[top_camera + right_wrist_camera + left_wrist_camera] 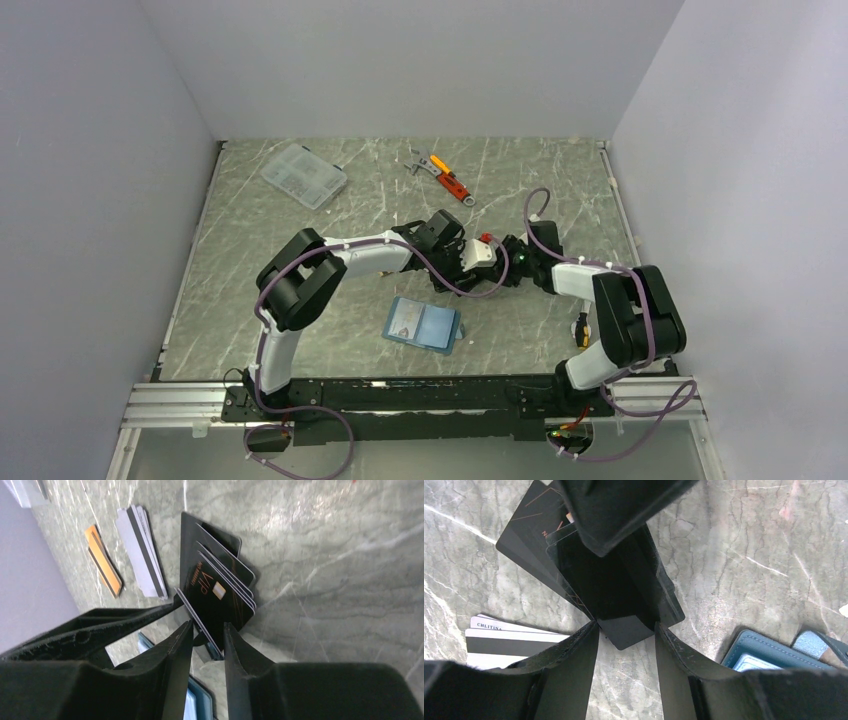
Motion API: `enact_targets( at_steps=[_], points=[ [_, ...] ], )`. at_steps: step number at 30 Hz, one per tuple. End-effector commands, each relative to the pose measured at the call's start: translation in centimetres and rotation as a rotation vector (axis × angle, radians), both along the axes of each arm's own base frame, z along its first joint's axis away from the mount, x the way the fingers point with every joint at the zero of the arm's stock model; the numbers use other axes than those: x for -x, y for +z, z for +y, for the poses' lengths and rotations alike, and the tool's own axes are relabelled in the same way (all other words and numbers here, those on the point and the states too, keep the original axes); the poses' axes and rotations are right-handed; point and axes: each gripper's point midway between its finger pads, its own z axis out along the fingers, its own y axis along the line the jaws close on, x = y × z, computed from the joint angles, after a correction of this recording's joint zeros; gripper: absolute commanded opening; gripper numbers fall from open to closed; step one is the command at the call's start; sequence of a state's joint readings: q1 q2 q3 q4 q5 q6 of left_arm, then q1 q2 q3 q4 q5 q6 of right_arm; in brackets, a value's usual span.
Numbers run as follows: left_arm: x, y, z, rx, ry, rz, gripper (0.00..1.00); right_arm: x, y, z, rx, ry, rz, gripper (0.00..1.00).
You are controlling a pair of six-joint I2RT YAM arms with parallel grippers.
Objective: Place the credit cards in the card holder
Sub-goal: Pick up the credit card from the center of the board.
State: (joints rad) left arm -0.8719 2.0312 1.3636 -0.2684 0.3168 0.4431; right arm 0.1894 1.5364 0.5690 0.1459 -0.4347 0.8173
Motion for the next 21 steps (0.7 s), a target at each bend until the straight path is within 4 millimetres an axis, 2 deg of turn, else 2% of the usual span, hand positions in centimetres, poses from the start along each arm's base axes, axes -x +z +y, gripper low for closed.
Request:
enact_targets(
  at_steps=[1,10,13,15,18,20,21],
  points=[
    [1.7,-1.3,1.5,-0.074,-0.004,0.057,0.5,0.3,1.8,0.7,-0.055,0.032,-0.061,0.29],
    [1.6,0.1,0.7,-0.042,-0.012,0.071,0.5,0.0,1.8,1.9,-0.129,0.06,-0.068,0.18],
    [1.3,1.1,0.4,-0.019,-0.011,0.086,0.5,-0.2,1.8,1.9,-0.124,0.067,-0.07,0.06],
    [0.6,2.7,0.4,0.016,0.001,0.1,0.51,-0.1,2.0,1.7,-0.112,0.07,-0.077,0.0],
    [-1.2,6.3,1.1,0.093,0.041,0.11,0.55,-0.1,2.6,1.1,-0.095,0.079,-0.105,0.0],
    [-2.6,8.8,1.9,0.143,0.07,0.105,0.61,-0.1,3.2,0.6,-0.088,0.077,-0.128,0.0],
    [-3.1,10.0,2.2,0.165,0.081,0.098,0.7,0.0,3.4,0.4,-0.09,0.079,-0.138,0.0]
  ],
)
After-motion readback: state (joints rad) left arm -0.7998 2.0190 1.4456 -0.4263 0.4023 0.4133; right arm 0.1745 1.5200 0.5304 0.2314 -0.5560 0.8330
